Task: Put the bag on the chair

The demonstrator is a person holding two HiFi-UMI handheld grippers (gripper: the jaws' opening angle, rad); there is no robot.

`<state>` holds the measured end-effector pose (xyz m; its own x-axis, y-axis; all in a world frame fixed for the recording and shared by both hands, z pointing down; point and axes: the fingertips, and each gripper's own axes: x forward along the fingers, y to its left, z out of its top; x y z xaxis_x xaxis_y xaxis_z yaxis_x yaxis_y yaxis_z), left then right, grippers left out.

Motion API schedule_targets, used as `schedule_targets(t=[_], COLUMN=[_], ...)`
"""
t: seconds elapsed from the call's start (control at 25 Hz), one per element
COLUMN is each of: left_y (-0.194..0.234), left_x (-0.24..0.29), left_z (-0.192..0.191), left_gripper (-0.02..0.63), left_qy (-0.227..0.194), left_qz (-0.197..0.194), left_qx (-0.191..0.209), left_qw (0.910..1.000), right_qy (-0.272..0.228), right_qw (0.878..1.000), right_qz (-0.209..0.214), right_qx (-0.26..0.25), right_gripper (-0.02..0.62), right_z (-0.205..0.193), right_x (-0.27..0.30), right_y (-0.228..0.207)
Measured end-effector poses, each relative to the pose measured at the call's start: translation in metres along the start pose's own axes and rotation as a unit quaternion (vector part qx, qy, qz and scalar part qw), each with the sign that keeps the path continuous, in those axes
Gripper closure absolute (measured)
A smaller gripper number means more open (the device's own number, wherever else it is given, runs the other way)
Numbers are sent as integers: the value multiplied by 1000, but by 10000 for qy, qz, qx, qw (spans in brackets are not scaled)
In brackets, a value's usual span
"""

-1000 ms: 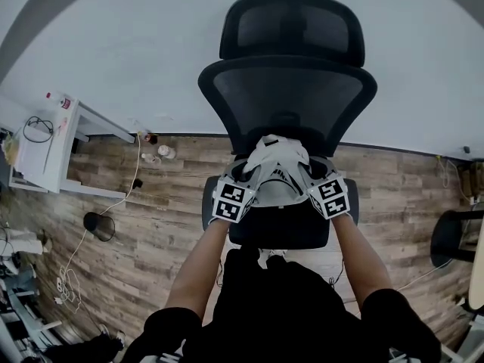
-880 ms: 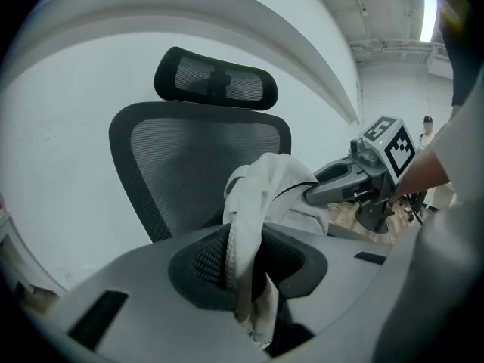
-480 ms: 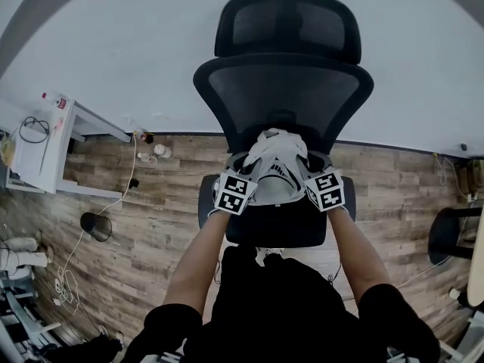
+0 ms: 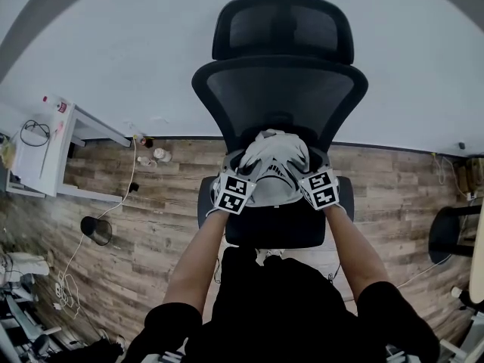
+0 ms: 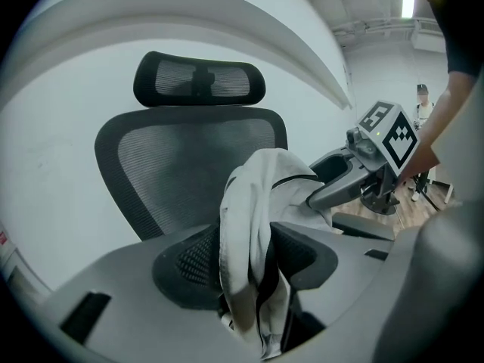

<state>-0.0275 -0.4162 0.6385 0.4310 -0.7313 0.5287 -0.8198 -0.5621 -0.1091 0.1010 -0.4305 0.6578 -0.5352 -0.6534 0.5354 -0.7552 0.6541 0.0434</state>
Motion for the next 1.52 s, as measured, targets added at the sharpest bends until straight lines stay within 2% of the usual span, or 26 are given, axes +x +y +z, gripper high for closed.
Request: schedule_targets(t=[0.16,0.36,0.48,0.68,0.88,1.08,1.2,1.24,1.36,1.44,1.52], left_y=[10,12,10,8,5,3,-2,-3,-4,-2,-1], left_x=[-9,-23,-38,-72,-97,-122,-132,-135,-146,-151,-154], left_z=[8,20,29,61,74,87,95,95,93,92,90], left_gripper=[285,244,241,241,241,242,243,253,414,500,547], left_qy=[-210,-384,-564,-1137,-1350,-1570,-1643,-1657,-1706,-1707,-1711], left_qz=[216,391,485,551,609,544,649,749,1041,1128,1141], left_qx=[-30,-88,-376,-887,-857,-1119,-955,-874,-733,-723,-770], left_qw=[9995,9985,9965,9880,9853,9797,9796,9794,9771,9762,9756], right_qy=[-139,-368,-583,-970,-1209,-1439,-1618,-1639,-1619,-1669,-1736], right_qw=[9997,9990,9978,9942,9922,9891,9865,9863,9868,9859,9847], right_qz=[-189,-267,-256,-298,-276,-302,-235,-193,-72,-67,-101], right_qx=[-2,15,203,347,161,66,57,41,-59,-113,-143], right_gripper=[253,235,229,229,229,229,229,230,239,376,467], right_z=[6,23,36,58,77,94,107,108,109,113,116], right_x=[-6,-25,-42,-74,-100,-118,-127,-130,-132,-135,-139], right_y=[-3,-7,-4,2,14,25,31,33,43,48,51])
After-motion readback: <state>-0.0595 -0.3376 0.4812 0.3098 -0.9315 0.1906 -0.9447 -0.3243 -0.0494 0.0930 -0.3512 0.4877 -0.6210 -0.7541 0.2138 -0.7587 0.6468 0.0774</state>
